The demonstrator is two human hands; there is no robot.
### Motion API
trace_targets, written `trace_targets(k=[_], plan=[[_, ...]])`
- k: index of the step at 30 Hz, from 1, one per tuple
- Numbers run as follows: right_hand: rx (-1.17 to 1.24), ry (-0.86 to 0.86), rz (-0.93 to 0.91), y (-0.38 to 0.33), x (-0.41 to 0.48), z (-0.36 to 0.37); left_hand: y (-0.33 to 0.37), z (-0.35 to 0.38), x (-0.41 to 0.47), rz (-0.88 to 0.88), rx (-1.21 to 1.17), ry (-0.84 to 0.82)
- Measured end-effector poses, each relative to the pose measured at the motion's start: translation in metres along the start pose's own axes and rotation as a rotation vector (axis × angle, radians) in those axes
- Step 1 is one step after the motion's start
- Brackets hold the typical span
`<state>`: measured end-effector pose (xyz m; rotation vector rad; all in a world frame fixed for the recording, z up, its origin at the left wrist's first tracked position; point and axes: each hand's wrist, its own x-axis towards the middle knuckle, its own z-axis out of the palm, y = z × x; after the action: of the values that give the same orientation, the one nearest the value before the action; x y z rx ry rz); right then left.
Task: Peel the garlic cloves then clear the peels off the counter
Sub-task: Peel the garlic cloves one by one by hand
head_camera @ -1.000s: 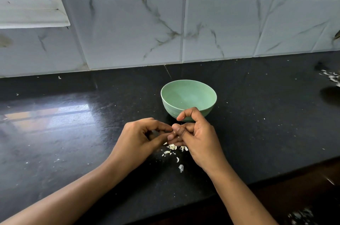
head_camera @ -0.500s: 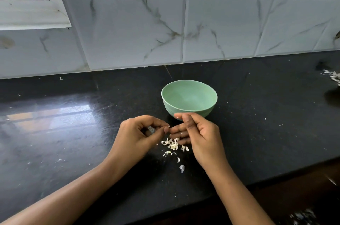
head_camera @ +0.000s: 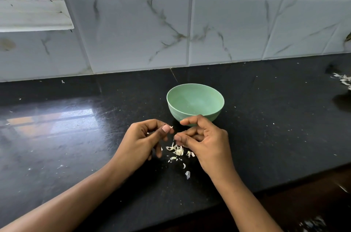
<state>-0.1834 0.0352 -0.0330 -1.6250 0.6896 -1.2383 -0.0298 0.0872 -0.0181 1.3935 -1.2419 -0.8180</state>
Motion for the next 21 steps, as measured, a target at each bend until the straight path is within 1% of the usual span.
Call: trace_targets(k=[2,4,7,10,13,21], plan=[[0.02,0.036,-0.015,0.0012,0.0008,-0.0008,0.0004,0.0003,0.0002,-0.006,0.006,0.001],[-0.009,0.017,-0.037,0.0018,0.0009,-0.0003,0.0005,0.0003,0.0003,-0.011,0.01,0.003],[-0.124,-0.012,-0.108,0.0049,0.0014,-0.0003,0.0006,0.0006,0.0001,-0.012,0.019,-0.009],[-0.19,0.022,-0.165,0.0072,0.0025,0.0003,0.0007,0.0012,-0.0009,0.007,0.022,-0.026],[-0.308,0.06,-0.255,0.0075,0.0026,0.0004,0.0007,0.0021,-0.0025,0.008,0.012,-0.035],[-0.454,0.106,-0.327,0.0038,0.0,0.0021,0.0007,0.0022,-0.0027,0.009,-0.03,-0.036]])
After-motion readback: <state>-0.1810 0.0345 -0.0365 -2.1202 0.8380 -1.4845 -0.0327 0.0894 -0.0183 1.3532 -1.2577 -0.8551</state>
